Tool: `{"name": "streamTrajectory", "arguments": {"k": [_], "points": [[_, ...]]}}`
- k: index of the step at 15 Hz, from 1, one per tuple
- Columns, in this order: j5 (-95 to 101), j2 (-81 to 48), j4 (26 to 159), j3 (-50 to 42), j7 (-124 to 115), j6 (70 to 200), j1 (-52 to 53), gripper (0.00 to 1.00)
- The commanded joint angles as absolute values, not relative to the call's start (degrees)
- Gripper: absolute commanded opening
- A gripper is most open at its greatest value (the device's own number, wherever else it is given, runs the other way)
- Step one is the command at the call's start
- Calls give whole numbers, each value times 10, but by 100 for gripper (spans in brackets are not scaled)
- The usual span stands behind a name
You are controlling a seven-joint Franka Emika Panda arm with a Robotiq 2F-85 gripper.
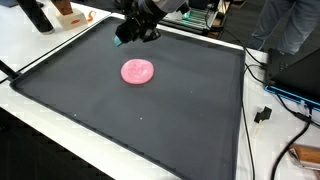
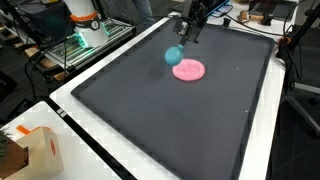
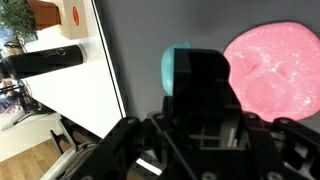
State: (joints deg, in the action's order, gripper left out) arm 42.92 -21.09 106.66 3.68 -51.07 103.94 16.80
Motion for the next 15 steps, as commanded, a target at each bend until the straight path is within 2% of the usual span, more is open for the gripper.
{"name": "streamTrajectory", "arguments": {"k": [1, 15], "points": [[460, -221, 1067, 37, -558, 1035, 172, 25], [480, -252, 1063, 37, -610, 1042, 162, 25]]}}
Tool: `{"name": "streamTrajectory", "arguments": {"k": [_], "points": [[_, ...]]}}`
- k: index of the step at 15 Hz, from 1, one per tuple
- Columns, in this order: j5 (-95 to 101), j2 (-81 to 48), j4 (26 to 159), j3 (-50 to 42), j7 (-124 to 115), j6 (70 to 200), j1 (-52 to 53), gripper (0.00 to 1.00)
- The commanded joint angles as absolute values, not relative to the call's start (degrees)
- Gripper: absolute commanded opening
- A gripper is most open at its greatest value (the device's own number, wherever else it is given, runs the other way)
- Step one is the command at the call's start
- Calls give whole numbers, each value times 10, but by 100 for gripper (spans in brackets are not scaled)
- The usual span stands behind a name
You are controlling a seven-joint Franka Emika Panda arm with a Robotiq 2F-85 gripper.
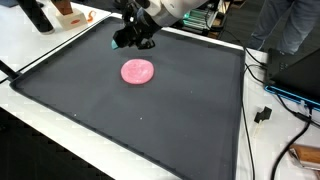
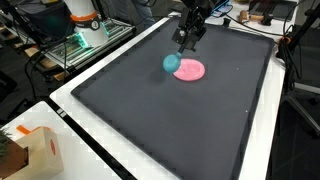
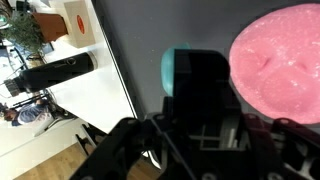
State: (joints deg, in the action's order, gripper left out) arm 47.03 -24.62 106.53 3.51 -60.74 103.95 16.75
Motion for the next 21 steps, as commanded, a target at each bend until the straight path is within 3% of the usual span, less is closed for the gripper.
{"name": "streamTrajectory", "arguments": {"k": [1, 14, 21], "points": [[475, -251, 1065, 39, -605, 1047, 159, 25], [448, -209, 1095, 42, -481, 1159, 119, 25], [338, -134, 1121, 42, -345, 1195, 92, 25]]}}
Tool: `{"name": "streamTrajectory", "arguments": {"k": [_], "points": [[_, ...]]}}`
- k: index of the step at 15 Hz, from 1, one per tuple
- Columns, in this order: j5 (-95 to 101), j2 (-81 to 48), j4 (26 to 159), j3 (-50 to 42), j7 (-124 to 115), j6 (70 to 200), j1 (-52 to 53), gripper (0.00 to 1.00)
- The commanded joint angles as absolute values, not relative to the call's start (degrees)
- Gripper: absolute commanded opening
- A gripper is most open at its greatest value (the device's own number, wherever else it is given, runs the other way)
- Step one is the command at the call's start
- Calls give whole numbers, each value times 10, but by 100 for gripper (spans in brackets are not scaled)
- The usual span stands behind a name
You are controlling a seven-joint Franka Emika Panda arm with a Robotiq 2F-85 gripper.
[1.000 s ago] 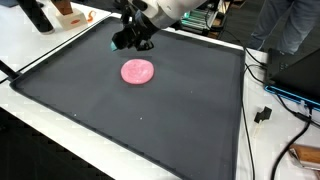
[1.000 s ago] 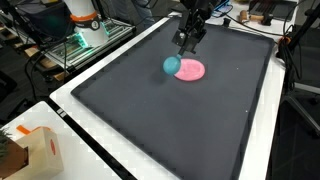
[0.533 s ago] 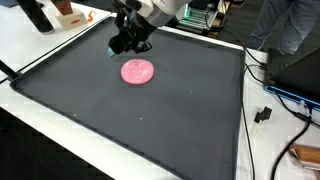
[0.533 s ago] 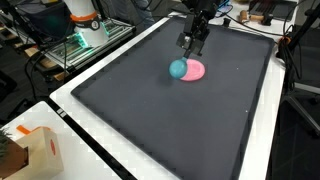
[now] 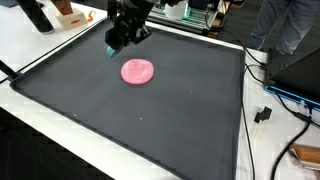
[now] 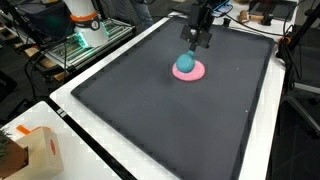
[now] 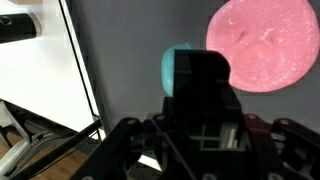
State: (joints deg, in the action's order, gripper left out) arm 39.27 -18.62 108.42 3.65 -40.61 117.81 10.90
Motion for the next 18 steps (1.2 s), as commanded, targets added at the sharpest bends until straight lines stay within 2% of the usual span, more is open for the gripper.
{"name": "streamTrajectory", "arguments": {"k": [1, 11, 17, 18], "points": [[317, -123, 1123, 41, -321, 1194, 89, 25], [121, -39, 1133, 38, -133, 1178, 60, 25], [118, -47, 1115, 38, -130, 1170, 59, 25], [118, -47, 1115, 38, -130, 1169, 59, 50]]}}
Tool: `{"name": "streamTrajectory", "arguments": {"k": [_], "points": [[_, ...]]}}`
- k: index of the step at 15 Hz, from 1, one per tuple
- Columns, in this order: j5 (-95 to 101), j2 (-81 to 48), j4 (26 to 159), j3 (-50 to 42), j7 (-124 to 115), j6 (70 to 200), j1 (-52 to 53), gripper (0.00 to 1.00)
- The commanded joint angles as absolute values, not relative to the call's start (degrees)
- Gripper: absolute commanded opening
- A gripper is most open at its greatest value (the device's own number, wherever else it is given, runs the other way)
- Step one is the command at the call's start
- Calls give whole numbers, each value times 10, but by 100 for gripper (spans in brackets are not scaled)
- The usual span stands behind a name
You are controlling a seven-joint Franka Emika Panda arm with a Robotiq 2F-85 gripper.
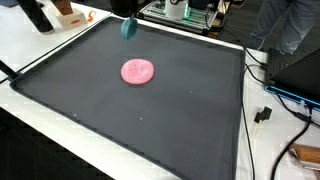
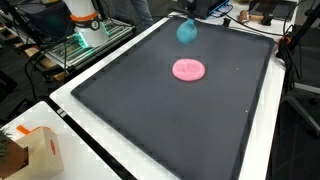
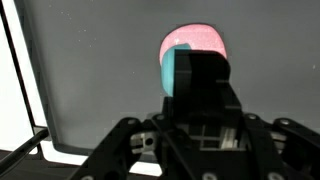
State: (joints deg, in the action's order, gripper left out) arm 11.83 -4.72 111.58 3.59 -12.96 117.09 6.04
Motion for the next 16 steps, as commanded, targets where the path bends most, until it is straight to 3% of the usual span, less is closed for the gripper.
{"name": "streamTrajectory", "arguments": {"k": [1, 7, 8, 16], "points": [[118, -48, 1114, 38, -130, 1169, 59, 50], [118, -49, 1113, 38, -130, 1169, 59, 50], [118, -49, 1113, 38, -130, 1169, 59, 25], [-146, -69, 1086, 21, 108, 1139, 1, 25]]}}
